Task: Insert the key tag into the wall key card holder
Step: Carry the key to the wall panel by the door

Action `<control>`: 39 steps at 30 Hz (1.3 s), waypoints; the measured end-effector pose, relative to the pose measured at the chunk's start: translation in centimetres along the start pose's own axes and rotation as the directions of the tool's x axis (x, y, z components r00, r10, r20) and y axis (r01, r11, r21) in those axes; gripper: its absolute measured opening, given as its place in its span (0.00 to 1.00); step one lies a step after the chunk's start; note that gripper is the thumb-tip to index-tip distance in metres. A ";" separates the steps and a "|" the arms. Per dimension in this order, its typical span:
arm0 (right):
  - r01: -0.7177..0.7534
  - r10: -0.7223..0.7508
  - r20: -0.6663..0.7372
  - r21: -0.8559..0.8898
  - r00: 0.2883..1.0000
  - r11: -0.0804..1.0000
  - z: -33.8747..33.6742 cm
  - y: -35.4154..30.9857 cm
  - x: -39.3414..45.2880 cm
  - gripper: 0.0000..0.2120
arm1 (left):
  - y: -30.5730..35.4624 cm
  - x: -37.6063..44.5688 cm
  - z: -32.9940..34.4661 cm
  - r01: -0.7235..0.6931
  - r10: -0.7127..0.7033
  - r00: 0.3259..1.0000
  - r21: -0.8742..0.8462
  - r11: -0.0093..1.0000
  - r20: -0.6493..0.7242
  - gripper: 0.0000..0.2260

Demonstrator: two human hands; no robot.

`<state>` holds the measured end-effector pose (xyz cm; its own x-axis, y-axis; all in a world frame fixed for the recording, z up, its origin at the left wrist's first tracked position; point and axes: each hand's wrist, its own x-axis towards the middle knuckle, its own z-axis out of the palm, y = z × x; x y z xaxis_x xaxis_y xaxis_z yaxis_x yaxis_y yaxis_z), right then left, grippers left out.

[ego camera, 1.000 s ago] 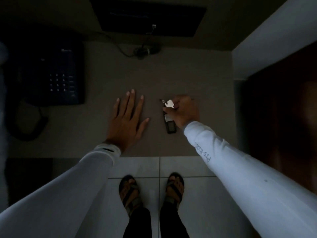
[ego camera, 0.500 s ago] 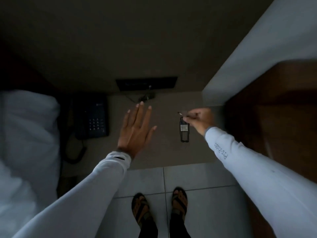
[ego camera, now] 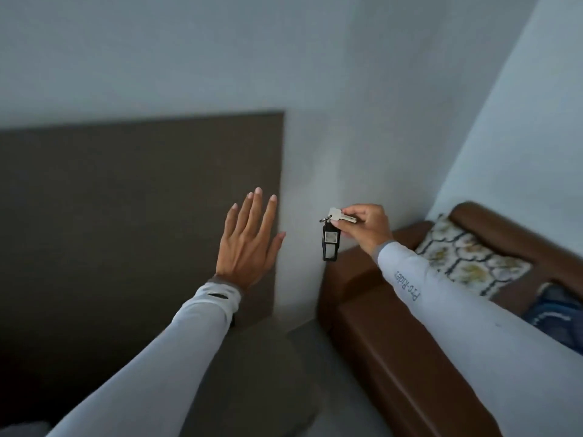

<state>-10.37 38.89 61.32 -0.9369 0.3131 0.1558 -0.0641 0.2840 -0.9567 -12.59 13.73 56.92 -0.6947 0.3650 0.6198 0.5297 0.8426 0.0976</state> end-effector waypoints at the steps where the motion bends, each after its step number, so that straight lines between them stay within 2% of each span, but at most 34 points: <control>1: 0.025 -0.025 -0.043 -0.002 0.999 1.000 -2.3 -1.9 -0.1 0.09 | 1.7 1.9 -1.0 -0.037 0.037 0.999 -0.006 0.999 -0.029 0.29; 6: 0.100 -0.106 -0.228 -0.035 0.968 0.994 -14.5 -8.8 -2.4 0.08 | 11.9 8.9 -4.9 -0.205 0.197 0.971 -0.047 0.978 -0.134 0.31; 12: 0.134 -0.157 -0.377 -0.087 0.913 0.987 -29.3 -13.2 -8.0 0.08 | 26.0 13.6 -8.1 -0.365 0.334 0.909 -0.088 0.927 -0.249 0.31; 21: 0.059 -0.151 -0.572 -0.177 0.806 0.982 -53.0 -14.4 -22.3 0.07 | 51.7 12.2 -11.6 -0.541 0.464 0.816 -0.175 0.823 -0.344 0.31; 29: 0.027 -0.159 -0.675 -0.203 0.720 0.979 -69.8 -14.6 -32.1 0.09 | 72.9 10.5 -13.9 -0.654 0.531 0.739 -0.250 0.714 -0.415 0.31; 34: -0.040 -0.243 -0.765 -0.330 0.597 0.943 -79.4 -13.8 -36.1 0.11 | 84.0 11.2 -13.2 -0.705 0.561 0.697 -0.288 0.648 -0.447 0.31; 39: -0.090 -0.222 -0.839 -0.303 0.497 0.949 -89.3 -11.5 -38.5 0.16 | 95.2 12.5 -10.6 -0.760 0.582 0.639 -0.301 0.576 -0.502 0.31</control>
<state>57.17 104.50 88.31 -0.1626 0.8531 0.4957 0.1275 0.5164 -0.8468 34.35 94.28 82.21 0.1085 0.5250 0.8441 0.9796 0.0883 -0.1808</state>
